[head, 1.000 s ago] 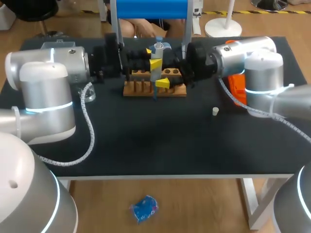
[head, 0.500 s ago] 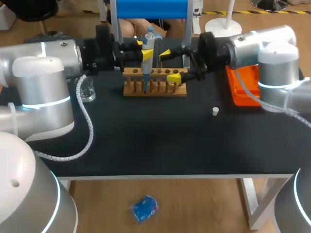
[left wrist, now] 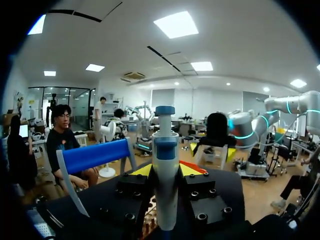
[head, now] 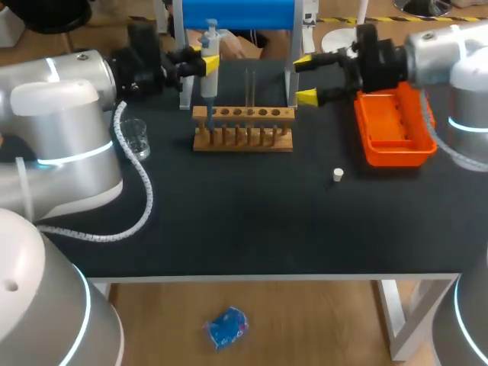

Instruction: Invert the test tube, pick up the pipette, mount the tip to pipette, aspirate from beaker and dispense into the tube, eject the tip, return the pipette, and cap with the stopper.

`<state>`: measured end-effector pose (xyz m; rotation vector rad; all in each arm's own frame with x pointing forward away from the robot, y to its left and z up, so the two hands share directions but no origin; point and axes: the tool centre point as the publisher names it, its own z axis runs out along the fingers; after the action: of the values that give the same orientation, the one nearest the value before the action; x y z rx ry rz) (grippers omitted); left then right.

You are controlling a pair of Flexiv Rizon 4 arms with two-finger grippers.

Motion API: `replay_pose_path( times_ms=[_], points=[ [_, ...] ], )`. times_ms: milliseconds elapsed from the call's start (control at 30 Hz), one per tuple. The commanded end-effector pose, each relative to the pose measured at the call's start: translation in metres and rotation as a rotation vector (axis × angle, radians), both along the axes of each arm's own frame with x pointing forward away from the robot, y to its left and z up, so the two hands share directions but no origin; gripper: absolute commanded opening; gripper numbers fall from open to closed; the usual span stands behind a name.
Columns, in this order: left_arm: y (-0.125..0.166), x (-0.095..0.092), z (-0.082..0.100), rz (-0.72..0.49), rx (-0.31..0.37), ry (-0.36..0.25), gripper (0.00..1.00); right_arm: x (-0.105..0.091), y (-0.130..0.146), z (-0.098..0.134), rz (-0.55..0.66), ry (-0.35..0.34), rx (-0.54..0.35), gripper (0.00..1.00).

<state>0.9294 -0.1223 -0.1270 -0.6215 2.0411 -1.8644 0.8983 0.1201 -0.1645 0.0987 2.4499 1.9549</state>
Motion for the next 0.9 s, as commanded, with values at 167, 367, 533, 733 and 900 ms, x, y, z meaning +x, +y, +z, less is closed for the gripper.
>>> replay_pose_path(
  times_ms=[167,367,533,733,900],
  points=[
    [-0.005,0.037,-0.001,0.098,-0.011,0.002,0.00,0.009,-0.034,0.008,-0.173,0.000,-0.067,1.00],
    [0.000,0.066,-0.002,0.140,0.005,0.024,0.00,0.031,-0.042,0.001,-0.231,0.022,-0.095,1.00],
    [0.008,0.091,-0.001,0.162,0.019,0.042,0.00,0.050,-0.039,0.002,-0.277,0.029,-0.107,1.00],
    [0.012,0.099,-0.001,0.152,0.006,0.069,0.00,0.053,-0.038,0.004,-0.274,0.021,-0.095,1.00],
    [0.012,0.099,-0.001,0.152,0.006,0.069,0.00,0.053,-0.038,0.004,-0.274,0.021,-0.095,1.00]
  ],
)
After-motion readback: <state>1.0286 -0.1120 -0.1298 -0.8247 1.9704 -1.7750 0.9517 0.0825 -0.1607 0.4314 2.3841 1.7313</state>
